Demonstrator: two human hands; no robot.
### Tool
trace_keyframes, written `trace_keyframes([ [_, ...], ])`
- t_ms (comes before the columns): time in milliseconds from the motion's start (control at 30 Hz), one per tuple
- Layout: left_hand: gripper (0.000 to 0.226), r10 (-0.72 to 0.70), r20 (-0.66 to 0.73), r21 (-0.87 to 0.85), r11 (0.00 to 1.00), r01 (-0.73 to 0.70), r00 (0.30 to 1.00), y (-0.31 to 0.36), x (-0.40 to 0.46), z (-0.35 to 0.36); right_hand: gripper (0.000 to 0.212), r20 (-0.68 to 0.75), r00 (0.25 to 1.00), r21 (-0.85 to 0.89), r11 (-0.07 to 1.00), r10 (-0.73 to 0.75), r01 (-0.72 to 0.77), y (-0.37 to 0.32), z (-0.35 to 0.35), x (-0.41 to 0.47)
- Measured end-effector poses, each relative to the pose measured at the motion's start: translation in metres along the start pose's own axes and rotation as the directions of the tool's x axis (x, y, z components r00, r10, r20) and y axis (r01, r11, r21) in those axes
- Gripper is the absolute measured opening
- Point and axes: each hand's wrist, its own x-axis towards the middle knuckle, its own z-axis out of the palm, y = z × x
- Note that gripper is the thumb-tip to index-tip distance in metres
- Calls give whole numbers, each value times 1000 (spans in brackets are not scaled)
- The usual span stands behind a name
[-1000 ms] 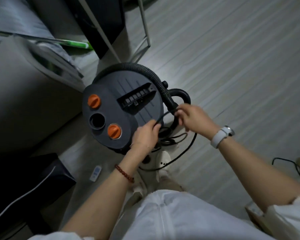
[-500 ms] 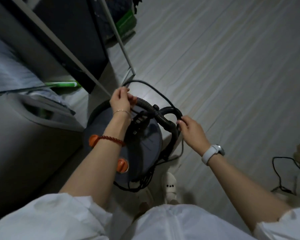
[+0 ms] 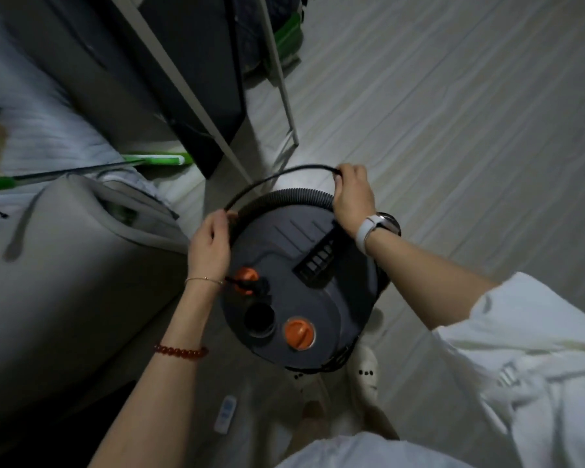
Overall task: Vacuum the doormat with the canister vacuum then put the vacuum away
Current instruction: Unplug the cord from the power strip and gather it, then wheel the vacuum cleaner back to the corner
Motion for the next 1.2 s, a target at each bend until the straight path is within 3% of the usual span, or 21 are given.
trace_keyframes([
  [167, 31, 35, -160, 389, 921, 31, 987, -57, 9, -23, 27, 54, 998, -14, 1000, -17, 18, -21, 37, 25],
  [300, 28, -119, -251, 371, 905, 209, 961, -102, 18, -26, 31, 201, 978, -75, 995, -49, 65, -35, 82, 28],
  [433, 24, -326, -94, 284, 897, 339, 941, -165, 15, -23, 40, 435, 893, -302, 916, -113, 263, -23, 109, 12],
  [600, 26, -435, 216, 219, 894, 391, 874, -190, 3, 5, 43, 279, 926, -217, 922, -256, 321, -7, 84, -23],
  [733, 35, -497, 245, 60, 865, 498, 833, -182, 6, 6, 45, 359, 836, -315, 789, -415, 527, 34, 54, -60],
  [833, 41, -453, 228, 27, 888, 459, 862, -171, 15, 2, 56, 517, 758, -362, 701, -398, 614, 57, 39, -63],
  [933, 42, -405, 252, -5, 907, 420, 879, -159, 25, 8, 76, 561, 754, -380, 703, -342, 601, 60, 36, -52],
  [1067, 43, -373, 184, -49, 921, 388, 909, -140, 42, 17, 81, 636, 683, -350, 655, -358, 670, 68, 31, -47],
  [1133, 45, -237, 99, 10, 972, 237, 967, -125, 33, 19, 79, 662, 645, -334, 621, -381, 709, 73, 27, -47],
  [1200, 55, -12, 29, 137, 991, 8, 999, -106, 8, 27, 75, 660, 634, -329, 603, -404, 727, 75, 26, -43],
])
